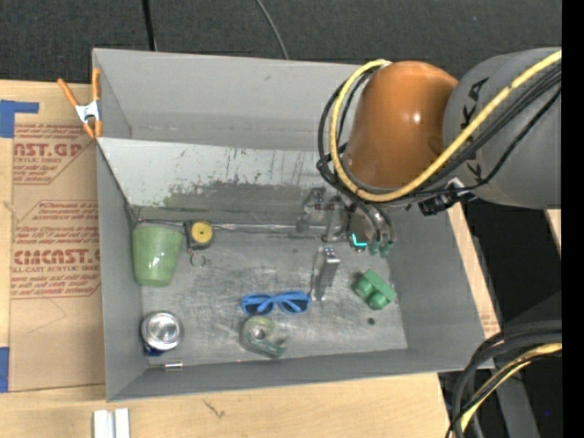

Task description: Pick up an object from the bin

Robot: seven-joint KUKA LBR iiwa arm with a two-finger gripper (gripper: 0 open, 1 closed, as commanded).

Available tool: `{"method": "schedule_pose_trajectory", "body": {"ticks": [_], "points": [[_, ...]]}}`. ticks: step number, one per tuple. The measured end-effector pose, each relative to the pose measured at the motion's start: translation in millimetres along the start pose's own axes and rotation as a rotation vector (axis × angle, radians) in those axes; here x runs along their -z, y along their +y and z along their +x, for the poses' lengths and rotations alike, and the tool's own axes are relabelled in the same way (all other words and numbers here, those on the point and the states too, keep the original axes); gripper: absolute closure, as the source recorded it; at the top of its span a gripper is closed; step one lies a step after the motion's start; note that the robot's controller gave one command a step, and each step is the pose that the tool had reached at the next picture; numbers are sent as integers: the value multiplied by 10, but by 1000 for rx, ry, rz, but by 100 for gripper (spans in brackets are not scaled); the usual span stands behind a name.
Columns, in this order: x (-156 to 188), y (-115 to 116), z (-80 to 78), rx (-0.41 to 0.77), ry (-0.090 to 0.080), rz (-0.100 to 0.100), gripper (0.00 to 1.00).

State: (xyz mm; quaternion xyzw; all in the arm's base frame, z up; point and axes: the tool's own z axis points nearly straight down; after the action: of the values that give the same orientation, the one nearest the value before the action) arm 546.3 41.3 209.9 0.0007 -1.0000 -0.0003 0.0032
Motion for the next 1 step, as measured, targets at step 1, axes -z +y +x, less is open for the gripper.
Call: {"method": "schedule_pose_trajectory", "body": {"ticks": [1], "points": [[-1383, -232, 149, 181, -20, 0, 0]]}}
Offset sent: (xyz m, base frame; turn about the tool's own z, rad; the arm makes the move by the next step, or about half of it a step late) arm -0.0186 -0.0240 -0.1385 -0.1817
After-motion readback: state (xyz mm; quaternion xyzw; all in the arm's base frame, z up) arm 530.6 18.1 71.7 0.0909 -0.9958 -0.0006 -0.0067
